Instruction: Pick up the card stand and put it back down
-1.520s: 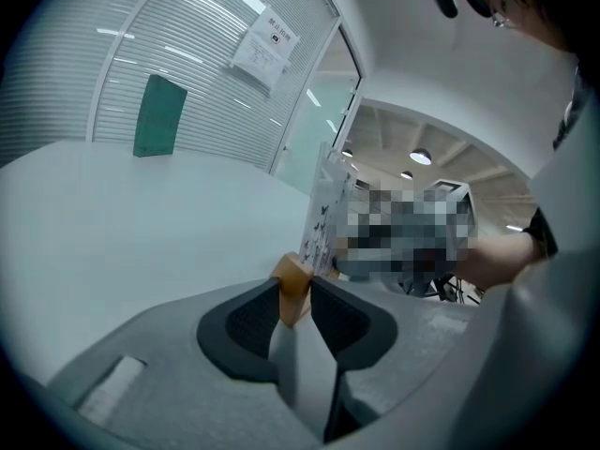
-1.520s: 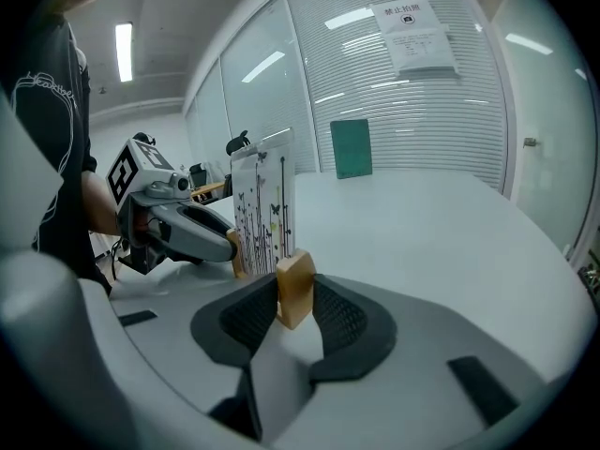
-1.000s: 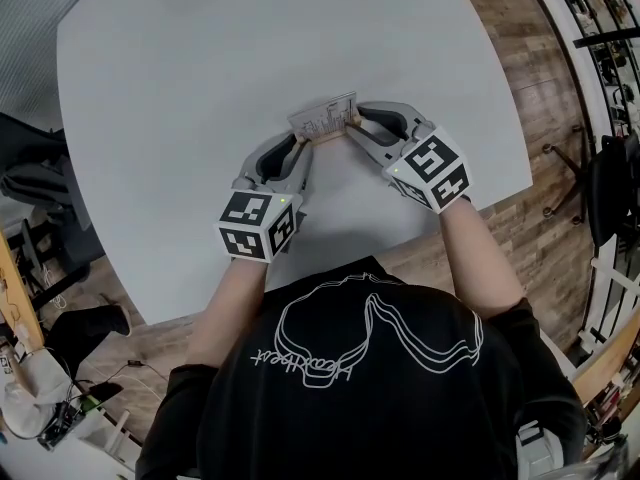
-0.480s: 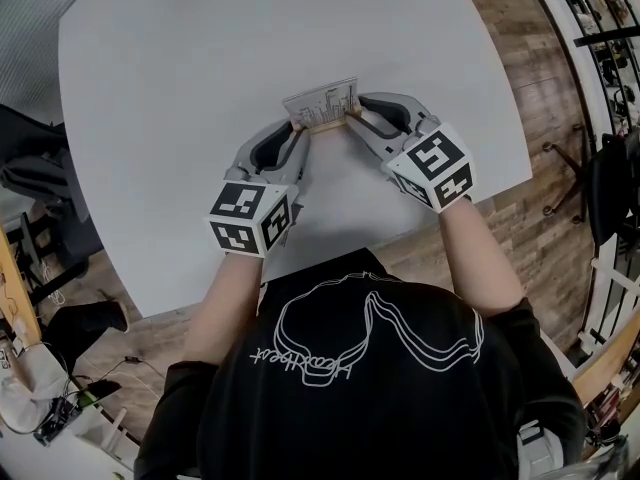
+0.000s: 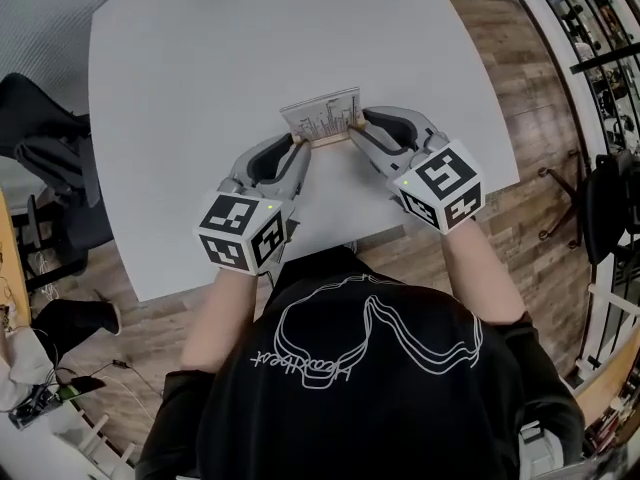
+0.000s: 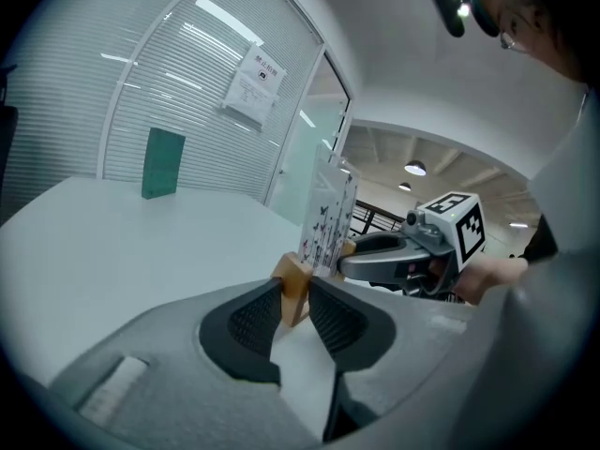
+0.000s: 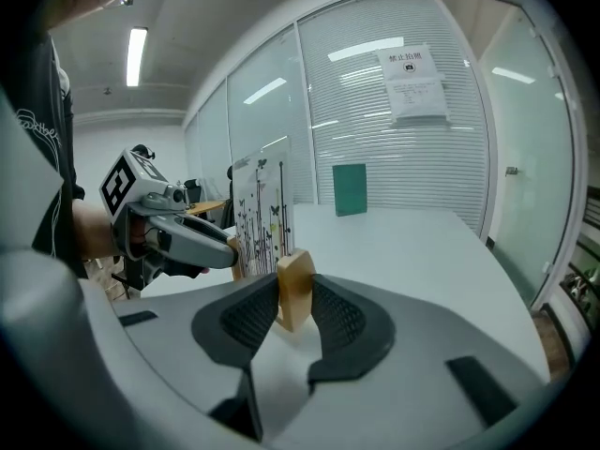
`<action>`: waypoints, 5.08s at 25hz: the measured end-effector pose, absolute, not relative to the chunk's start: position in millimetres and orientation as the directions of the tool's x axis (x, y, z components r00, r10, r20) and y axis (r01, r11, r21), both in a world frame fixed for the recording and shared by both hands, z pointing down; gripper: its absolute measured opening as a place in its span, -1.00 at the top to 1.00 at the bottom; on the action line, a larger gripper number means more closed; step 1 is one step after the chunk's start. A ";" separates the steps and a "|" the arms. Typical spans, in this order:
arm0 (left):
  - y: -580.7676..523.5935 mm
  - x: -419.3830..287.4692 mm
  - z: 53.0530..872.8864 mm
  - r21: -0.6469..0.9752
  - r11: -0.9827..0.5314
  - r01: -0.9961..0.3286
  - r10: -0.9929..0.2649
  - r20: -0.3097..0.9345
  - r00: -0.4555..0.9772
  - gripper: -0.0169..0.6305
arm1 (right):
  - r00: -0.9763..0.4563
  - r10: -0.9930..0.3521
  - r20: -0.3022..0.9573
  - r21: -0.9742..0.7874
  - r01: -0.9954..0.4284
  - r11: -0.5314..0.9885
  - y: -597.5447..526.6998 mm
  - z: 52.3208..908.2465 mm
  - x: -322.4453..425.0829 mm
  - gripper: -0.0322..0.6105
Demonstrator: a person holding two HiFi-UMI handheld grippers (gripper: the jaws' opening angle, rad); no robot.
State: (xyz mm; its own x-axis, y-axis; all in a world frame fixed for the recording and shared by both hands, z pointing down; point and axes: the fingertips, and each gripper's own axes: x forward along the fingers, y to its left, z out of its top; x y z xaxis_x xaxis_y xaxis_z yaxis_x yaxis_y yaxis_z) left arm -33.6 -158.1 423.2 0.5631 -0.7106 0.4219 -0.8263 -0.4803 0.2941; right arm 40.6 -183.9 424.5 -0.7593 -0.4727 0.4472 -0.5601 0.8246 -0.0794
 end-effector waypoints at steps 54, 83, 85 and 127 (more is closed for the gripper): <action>-87.8 -42.9 341.3 0.209 -0.481 -0.851 -0.771 0.361 0.525 0.65 | -0.780 -0.482 0.399 -0.079 -0.553 0.829 -109.2 354.6 34.7 0.55; -199.2 -70.8 443.0 0.275 -0.425 -0.863 -0.741 0.442 0.506 0.65 | -0.784 -0.423 0.455 -0.097 -0.516 0.851 -226.5 453.4 4.8 0.57; -204.9 -71.9 451.8 0.277 -0.422 -0.864 -0.739 0.447 0.504 0.65 | -0.782 -0.419 0.462 -0.099 -0.515 0.852 -232.1 462.7 3.6 0.57; -194.1 -64.8 521.6 0.230 -0.393 -0.890 -0.725 0.518 0.454 0.67 | -0.733 -0.422 0.533 -0.025 -0.512 0.859 -224.6 531.1 7.3 0.47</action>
